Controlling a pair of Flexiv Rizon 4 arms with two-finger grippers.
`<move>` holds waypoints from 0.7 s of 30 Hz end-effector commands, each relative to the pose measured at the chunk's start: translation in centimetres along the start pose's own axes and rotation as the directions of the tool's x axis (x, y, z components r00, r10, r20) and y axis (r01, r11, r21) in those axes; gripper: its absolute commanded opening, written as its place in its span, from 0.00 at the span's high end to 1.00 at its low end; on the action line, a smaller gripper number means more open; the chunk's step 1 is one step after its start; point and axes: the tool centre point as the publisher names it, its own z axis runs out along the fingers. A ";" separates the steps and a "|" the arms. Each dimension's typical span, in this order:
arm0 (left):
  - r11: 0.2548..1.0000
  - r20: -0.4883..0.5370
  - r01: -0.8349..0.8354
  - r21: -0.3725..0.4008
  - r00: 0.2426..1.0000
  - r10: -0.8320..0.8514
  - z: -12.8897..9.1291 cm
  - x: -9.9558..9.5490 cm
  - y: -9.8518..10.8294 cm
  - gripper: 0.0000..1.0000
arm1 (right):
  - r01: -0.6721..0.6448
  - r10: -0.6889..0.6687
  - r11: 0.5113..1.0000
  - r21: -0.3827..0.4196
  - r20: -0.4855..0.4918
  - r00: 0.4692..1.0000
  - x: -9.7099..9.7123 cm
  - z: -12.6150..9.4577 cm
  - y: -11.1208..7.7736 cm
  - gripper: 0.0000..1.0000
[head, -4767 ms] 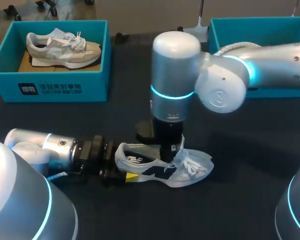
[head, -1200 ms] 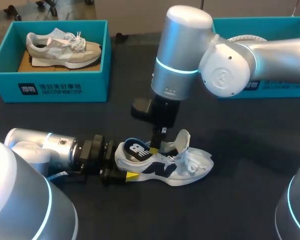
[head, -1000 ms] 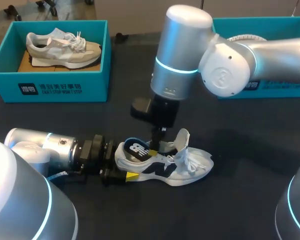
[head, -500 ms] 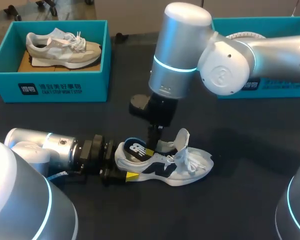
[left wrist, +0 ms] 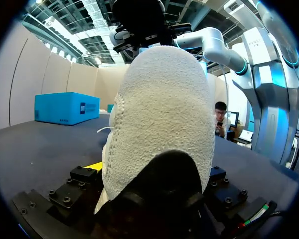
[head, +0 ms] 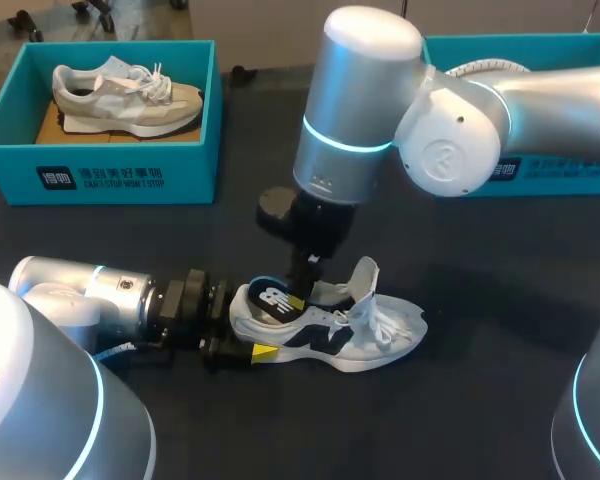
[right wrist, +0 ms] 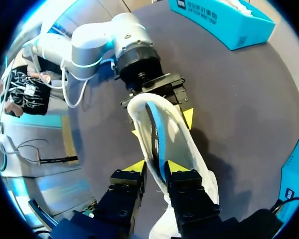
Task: Take the shoe out of the shoebox, open the shoe tongue, remove and reinsert the insole, then place the shoe into the shoebox
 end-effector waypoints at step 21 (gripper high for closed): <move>1.000 0.001 0.000 0.000 1.000 0.000 -0.1 0.0 0.2 1.00 | -0.002 0.002 0.999 -0.038 0.003 1.000 -1.6 0.3 -0.3 0.79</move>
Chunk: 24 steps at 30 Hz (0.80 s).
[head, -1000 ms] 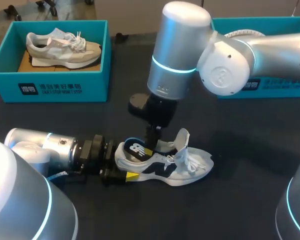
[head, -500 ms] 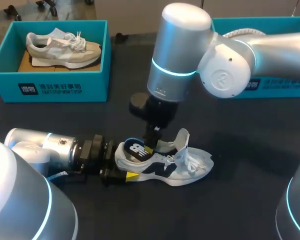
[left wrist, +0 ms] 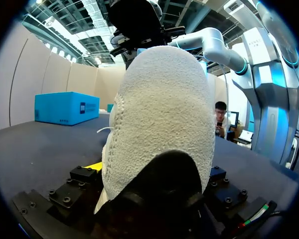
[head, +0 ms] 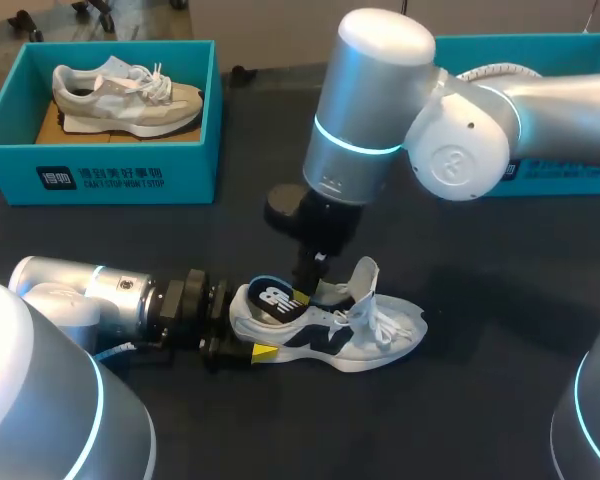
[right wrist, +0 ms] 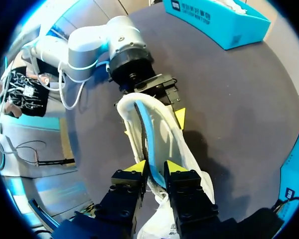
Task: Take the shoe out of the shoebox, open the shoe tongue, remove and reinsert the insole, then place the shoe into the shoebox
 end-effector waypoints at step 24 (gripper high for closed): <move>1.000 0.001 0.000 0.000 1.000 0.000 -0.1 0.0 0.2 1.00 | 0.072 -0.073 0.997 -0.019 -0.077 0.994 -0.4 0.5 0.1 1.00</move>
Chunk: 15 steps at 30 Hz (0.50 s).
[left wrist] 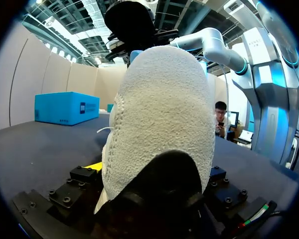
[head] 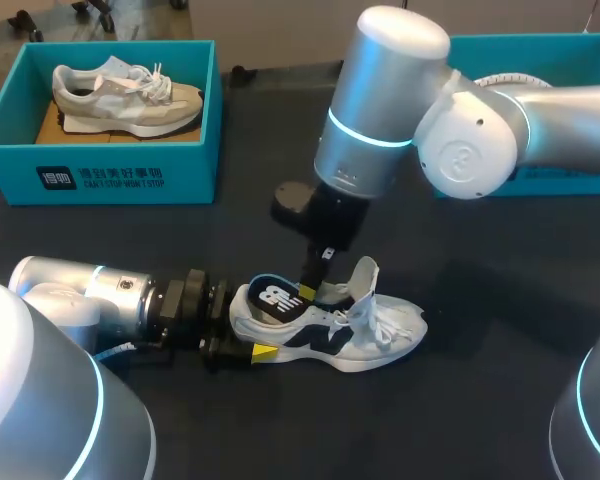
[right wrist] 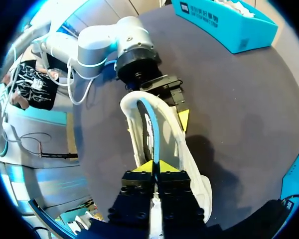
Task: Take the shoe out of the shoebox, open the shoe tongue, remove and reinsert the insole, then place the shoe into the shoebox
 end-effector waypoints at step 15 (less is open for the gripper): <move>1.000 0.001 0.000 0.000 1.000 0.000 -0.1 0.0 0.2 1.00 | 0.024 -0.024 1.000 -0.001 -0.026 0.999 0.1 0.9 0.6 0.64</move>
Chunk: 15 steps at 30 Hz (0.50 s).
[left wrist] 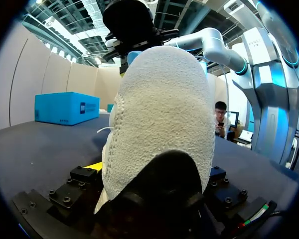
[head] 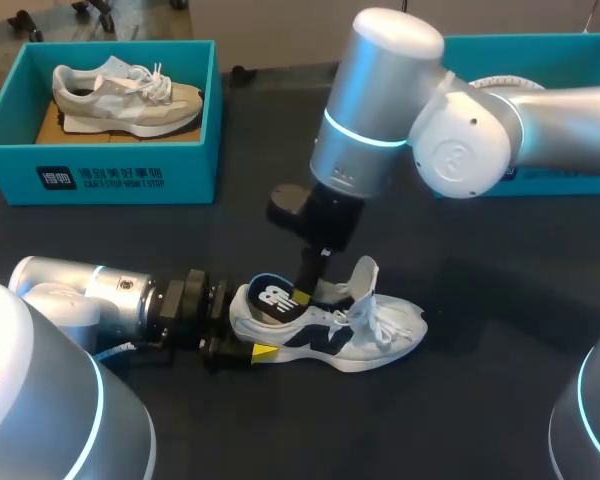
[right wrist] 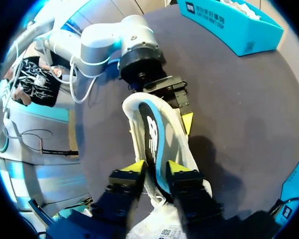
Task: Take the shoe out of the shoebox, open the shoe tongue, remove and reinsert the insole, then place the shoe into the shoebox
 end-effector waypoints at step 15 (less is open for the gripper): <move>1.000 0.001 0.000 0.000 1.000 0.000 -0.1 0.0 0.2 1.00 | 0.016 -0.018 0.999 -0.029 -0.059 0.998 0.0 1.8 0.6 1.00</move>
